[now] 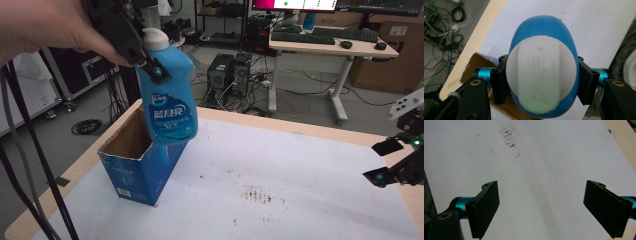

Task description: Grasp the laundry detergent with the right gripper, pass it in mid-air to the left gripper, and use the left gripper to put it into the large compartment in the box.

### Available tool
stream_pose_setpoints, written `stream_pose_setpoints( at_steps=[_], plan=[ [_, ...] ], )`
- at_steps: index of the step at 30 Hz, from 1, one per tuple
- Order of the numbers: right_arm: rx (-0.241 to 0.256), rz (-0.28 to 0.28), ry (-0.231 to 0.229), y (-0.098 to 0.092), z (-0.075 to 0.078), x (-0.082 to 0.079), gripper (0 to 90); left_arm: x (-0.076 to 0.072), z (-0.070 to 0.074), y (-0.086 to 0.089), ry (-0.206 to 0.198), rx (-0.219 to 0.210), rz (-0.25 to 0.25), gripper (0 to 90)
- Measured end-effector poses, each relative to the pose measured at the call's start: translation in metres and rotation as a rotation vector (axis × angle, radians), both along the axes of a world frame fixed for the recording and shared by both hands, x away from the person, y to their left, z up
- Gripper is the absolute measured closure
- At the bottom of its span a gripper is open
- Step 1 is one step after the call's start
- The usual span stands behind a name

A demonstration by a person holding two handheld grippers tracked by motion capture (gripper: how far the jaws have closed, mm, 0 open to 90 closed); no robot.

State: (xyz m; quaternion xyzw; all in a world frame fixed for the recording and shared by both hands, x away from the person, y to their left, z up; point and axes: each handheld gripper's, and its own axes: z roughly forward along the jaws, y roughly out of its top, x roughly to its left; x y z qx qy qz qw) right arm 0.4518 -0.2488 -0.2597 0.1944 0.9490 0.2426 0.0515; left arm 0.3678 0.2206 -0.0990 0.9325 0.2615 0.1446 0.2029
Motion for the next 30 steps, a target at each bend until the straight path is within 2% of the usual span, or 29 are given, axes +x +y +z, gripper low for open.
stream_pose_setpoints(
  at_steps=[8, 15, 22, 30],
  plan=[
    [-0.014, -0.044, -0.009, -0.015, -0.001, 0.003, 12.7, 0.004, -0.004, 0.034, -0.004, 0.023, 0.167, 38.6],
    [-0.028, -0.067, -0.013, -0.02, -0.002, 0.005, 12.7, 0.012, -0.013, 0.052, 0.011, 0.023, 0.27, 38.6],
    [-0.028, -0.07, -0.013, -0.022, -0.002, 0.005, 12.7, 0.015, -0.023, 0.057, 0.02, 0.037, 0.298, 38.6],
    [-0.029, -0.068, -0.011, -0.021, -0.003, 0.006, 12.7, 0.021, -0.047, 0.059, 0.056, 0.069, 0.293, 38.6]
  ],
)
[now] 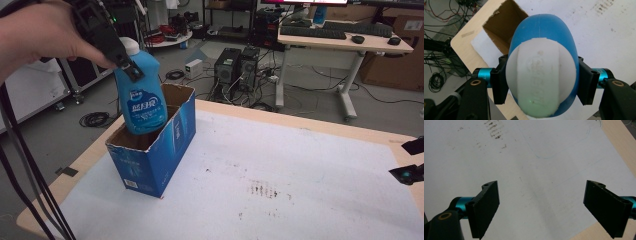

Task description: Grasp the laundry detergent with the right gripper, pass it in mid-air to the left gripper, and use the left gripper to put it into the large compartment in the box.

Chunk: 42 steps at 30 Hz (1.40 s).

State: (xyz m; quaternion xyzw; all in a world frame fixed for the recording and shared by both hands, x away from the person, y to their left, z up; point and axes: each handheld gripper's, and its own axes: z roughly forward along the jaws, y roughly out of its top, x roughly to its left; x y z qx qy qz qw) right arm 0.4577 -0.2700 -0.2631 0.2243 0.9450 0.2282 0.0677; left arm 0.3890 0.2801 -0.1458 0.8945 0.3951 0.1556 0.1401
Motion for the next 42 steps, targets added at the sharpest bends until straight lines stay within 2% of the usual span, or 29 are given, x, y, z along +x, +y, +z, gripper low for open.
stream_pose_setpoints(
  at_steps=[5, 15, 25, 30, 42],
  plan=[
    [-0.004, 0.001, 0.005, 0.002, -0.005, 0.0, 12.7, 0.004, -0.018, 0.001, 0.023, 0.016, -0.009, 38.6],
    [-0.003, 0.012, 0.013, 0.003, -0.009, -0.002, 12.7, 0.01, -0.06, -0.002, 0.083, 0.059, -0.066, 38.7],
    [-0.003, 0.014, 0.022, 0.003, -0.013, -0.004, 12.7, 0.017, -0.093, -0.004, 0.14, 0.118, -0.127, 38.6],
    [-0.005, 0.015, 0.026, 0.003, -0.016, -0.005, 12.7, 0.018, -0.108, -0.002, 0.147, 0.11, -0.123, 38.6],
    [-0.007, 0.018, 0.032, 0.004, -0.018, -0.005, 12.7, 0.017, -0.13, -0.001, 0.167, 0.113, -0.107, 38.5]
  ],
)
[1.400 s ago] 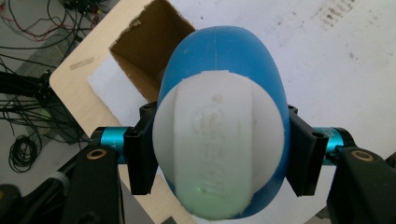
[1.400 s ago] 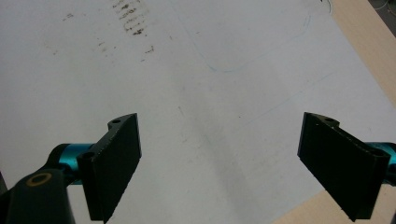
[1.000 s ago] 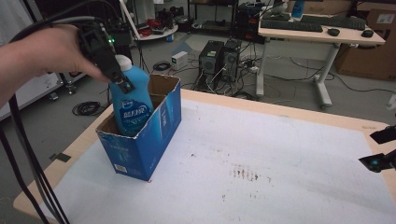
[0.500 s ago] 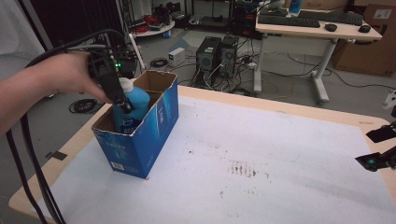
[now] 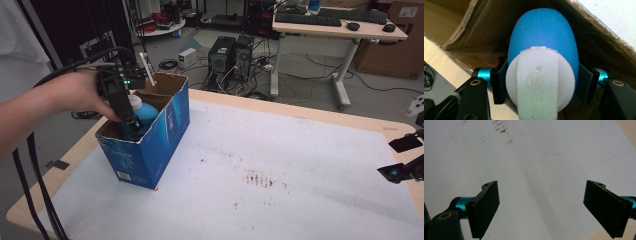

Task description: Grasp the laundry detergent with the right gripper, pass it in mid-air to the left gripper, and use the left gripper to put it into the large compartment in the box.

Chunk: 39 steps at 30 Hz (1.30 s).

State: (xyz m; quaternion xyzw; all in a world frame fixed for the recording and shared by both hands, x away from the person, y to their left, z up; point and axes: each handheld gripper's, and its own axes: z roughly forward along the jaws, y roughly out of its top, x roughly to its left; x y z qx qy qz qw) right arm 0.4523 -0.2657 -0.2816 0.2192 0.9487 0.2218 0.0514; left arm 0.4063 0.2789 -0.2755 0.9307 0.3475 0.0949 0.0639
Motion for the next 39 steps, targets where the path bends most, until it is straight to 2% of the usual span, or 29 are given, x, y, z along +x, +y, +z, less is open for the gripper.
stream_pose_setpoints(
  at_steps=[5, 11, 25, 30, 39],
  plan=[
    [0.004, -0.007, 0.002, -0.001, -0.0005, -0.0003, 12.7, -0.0013, -0.0017, 0.001, 0.001, -0.001, 0.031, 38.4],
    [0.005, -0.01, 0.002, -0.0007, 0.0, -0.0014, 12.7, -0.0039, -0.0025, -0.0014, -0.004, 0.001, 0.091, 38.4],
    [-0.002, -0.01, 0.005, -0.0011, -0.0015, -0.0036, 12.7, -0.0024, -0.0013, -0.0009, 0.011, 0.012, 0.06, 37.8],
    [0.002, -0.007, 0.004, -0.0006, -0.0019, -0.0036, 12.7, -0.002, 0.0017, -0.0008, 0.004, 0.014, 0.05, 37.1],
    [0.001, 0.008, 0.007, 0.0021, -0.0026, -0.0043, 12.7, -0.001, 0.0068, -0.0039, 0.013, 0.045, 0.006, 24.8]
  ],
)
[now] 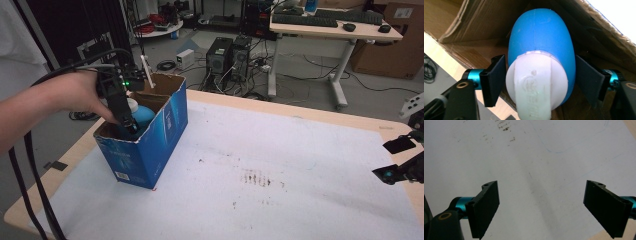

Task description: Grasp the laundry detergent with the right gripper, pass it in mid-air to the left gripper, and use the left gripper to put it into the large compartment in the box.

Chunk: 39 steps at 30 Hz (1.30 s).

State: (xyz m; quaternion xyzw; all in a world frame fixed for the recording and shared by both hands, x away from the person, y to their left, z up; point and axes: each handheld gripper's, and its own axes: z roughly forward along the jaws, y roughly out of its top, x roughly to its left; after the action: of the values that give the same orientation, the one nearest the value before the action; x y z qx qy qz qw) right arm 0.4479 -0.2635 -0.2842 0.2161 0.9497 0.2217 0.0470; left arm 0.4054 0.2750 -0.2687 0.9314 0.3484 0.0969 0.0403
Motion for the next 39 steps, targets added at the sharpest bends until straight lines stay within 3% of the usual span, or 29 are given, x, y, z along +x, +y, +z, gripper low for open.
stream_pose_setpoints(
  at_steps=[4, 7, 11, 17, 26, 29, 35, 39],
  plan=[
    [0.006, 0.003, 0.005, 0.002, 0.0, 0.0, 12.7, 0.0, 0.014, -0.001, -0.035, -0.001, -0.017, 21.6],
    [0.017, 0.0, 0.004, 0.002, 0.001, -0.001, 12.7, -0.001, 0.03, -0.002, -0.083, -0.015, -0.02, 21.3],
    [0.041, -0.008, 0.004, 0.003, 0.002, -0.002, 12.7, -0.005, 0.051, -0.011, -0.167, -0.098, -0.029, 19.2],
    [0.075, -0.021, -0.008, 0.005, 0.004, -0.007, 12.7, -0.012, 0.065, -0.041, -0.258, -0.205, -0.119, 19.1],
    [0.133, -0.071, -0.034, 0.01, 0.004, -0.019, 12.6, -0.02, 0.05, -0.101, -0.333, -0.313, -0.233, 19.1],
    [0.159, -0.086, -0.043, 0.012, 0.004, -0.022, 12.6, -0.02, 0.04, -0.119, -0.338, -0.346, -0.253, 19.1],
    [0.18, -0.099, -0.063, 0.016, 0.002, -0.031, 12.6, -0.018, 0.015, -0.143, -0.36, -0.396, -0.251, 19.2],
    [0.197, -0.11, -0.067, 0.015, 0.001, -0.033, 12.6, -0.017, 0.001, -0.151, -0.371, -0.388, -0.244, 19.1]
  ],
)
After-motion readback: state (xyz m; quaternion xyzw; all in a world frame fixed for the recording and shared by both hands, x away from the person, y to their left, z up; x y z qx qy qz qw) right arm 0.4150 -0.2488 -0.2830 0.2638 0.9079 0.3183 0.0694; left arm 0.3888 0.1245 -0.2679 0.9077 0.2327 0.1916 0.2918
